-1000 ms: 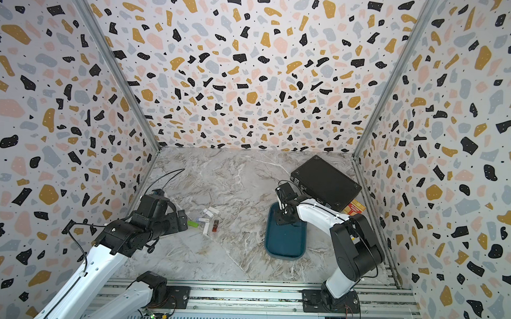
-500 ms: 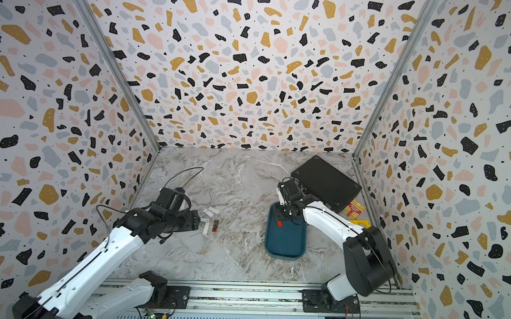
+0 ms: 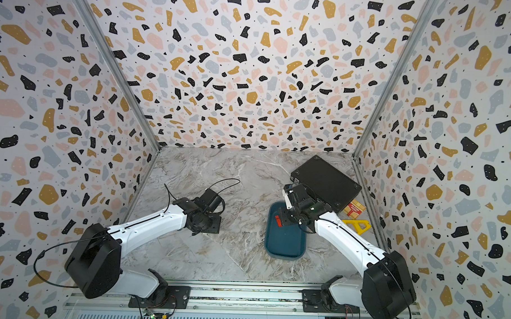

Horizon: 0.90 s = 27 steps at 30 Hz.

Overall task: Put the usb flash drive into the storage box
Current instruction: Pick up the USB flash from the center of the board.

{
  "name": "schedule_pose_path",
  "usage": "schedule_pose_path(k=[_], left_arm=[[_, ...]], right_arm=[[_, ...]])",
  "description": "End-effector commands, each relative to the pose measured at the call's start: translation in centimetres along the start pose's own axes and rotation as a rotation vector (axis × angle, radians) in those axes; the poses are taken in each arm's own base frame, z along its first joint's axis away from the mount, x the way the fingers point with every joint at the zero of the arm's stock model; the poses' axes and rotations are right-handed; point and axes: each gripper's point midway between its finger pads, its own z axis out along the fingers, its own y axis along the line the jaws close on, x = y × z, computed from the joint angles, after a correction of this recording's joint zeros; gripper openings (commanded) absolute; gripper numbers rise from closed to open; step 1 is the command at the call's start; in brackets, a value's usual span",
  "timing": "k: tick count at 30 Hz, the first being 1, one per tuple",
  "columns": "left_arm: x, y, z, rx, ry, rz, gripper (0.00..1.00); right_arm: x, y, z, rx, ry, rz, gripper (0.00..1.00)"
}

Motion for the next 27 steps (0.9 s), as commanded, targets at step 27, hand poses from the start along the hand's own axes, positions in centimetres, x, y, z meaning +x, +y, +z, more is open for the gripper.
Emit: schedule_pose_path(k=[27], left_arm=[[-1.3, 0.7, 5.8, -0.089, 0.073, -0.025, 0.28]], right_arm=[[0.4, -0.1, 0.5, -0.001, 0.007, -0.016, 0.49]])
